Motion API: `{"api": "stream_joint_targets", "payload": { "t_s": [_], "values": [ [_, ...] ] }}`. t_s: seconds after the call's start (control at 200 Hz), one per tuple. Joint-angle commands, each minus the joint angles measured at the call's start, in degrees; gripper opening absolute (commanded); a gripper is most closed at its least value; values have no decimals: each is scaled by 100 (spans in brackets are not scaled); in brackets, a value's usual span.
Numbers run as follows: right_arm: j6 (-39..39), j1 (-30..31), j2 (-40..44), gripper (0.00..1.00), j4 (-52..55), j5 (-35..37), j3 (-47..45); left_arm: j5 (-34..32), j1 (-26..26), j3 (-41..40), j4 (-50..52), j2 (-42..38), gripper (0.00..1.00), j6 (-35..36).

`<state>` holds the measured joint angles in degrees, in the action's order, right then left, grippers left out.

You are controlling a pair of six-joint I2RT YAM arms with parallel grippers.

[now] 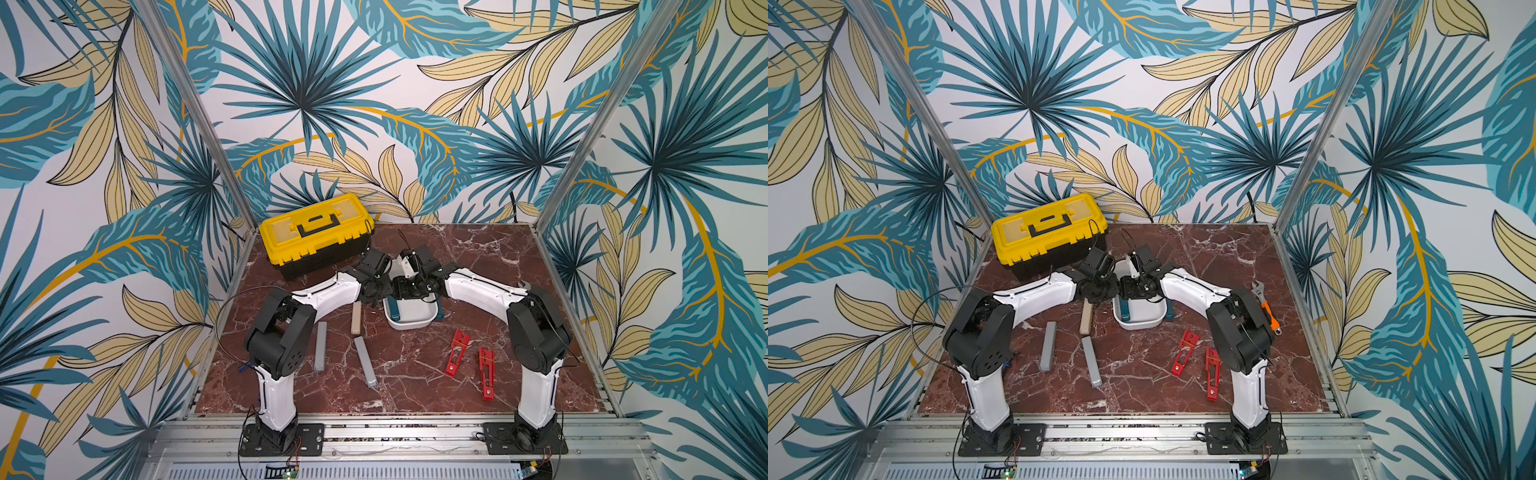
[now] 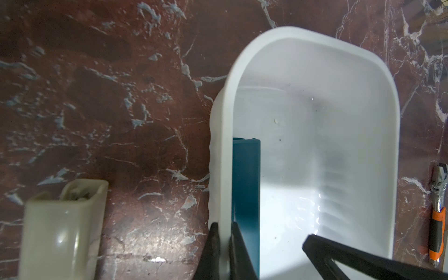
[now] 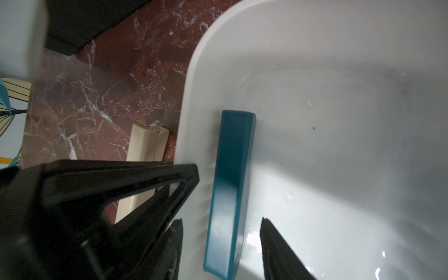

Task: Put the pruning pliers into the storage box
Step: Place the pruning pliers in the storage box.

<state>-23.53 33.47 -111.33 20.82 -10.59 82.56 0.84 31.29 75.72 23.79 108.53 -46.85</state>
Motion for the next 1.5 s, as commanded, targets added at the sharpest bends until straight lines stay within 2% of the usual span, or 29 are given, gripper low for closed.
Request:
{"api": "stream_joint_targets", "payload": {
  "t_s": [0.0, 0.336, 0.706, 1.052, 1.257, 1.497],
  "values": [
    [72, 1, 290, 54, -20, -43, -96, -4, 37, 24, -59, -165, 0, 62],
    [149, -173, 503, 57, 309, 142, -212, 32, 9, 32, -24, -190, 0, 106],
    [270, -453, 1293, 60, 679, 174, -476, 308, -55, 66, -76, -148, 0, 148],
    [114, -1089, 2159, 62, 913, 216, -1428, 417, -111, 75, 73, -165, 0, 367],
    [55, -1234, 2074, 62, 659, 212, -1887, 558, -146, 23, 18, -200, 0, 475],
    [67, -1268, 1791, 62, 496, 255, -1892, 647, -173, -101, -24, -280, 0, 467]
  ]
}}
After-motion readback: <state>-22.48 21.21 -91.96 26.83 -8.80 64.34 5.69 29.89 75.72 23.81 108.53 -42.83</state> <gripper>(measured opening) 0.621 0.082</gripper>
